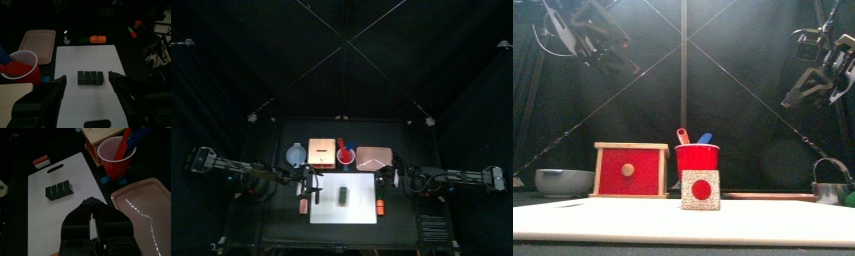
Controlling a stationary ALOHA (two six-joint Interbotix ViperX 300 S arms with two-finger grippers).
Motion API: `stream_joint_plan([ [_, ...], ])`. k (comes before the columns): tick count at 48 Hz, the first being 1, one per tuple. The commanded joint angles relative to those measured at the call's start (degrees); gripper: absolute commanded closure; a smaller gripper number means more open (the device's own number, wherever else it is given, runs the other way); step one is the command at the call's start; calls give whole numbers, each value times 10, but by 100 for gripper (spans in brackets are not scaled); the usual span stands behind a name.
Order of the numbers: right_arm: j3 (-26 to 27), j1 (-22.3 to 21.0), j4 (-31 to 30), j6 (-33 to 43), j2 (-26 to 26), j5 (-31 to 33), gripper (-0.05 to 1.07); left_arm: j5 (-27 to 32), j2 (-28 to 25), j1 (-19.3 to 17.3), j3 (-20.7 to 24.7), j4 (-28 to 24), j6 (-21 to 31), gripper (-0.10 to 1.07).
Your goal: Place sushi roll upright
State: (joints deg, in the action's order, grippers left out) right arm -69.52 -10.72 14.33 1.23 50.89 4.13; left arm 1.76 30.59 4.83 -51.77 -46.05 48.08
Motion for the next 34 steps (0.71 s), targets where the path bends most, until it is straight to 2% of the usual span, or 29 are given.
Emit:
stream_joint_plan([
  [1,12,-1,1,0,-4,-2,101,-10,2,-8,4,-4,0,-1],
  [11,25,4,10,3,-12,-2,101,-12,2,-11,-2,-4,0,-1],
  [21,63,26,82,66,-54,5,98,-12,4,-11,-4,-4,0,-1],
  [28,91,25,144,167,-97,33,84,-12,9,-11,-7,-2,1,-1],
  [34,109,24,145,253,-127,69,66,-12,17,-11,-18,0,1,-1],
])
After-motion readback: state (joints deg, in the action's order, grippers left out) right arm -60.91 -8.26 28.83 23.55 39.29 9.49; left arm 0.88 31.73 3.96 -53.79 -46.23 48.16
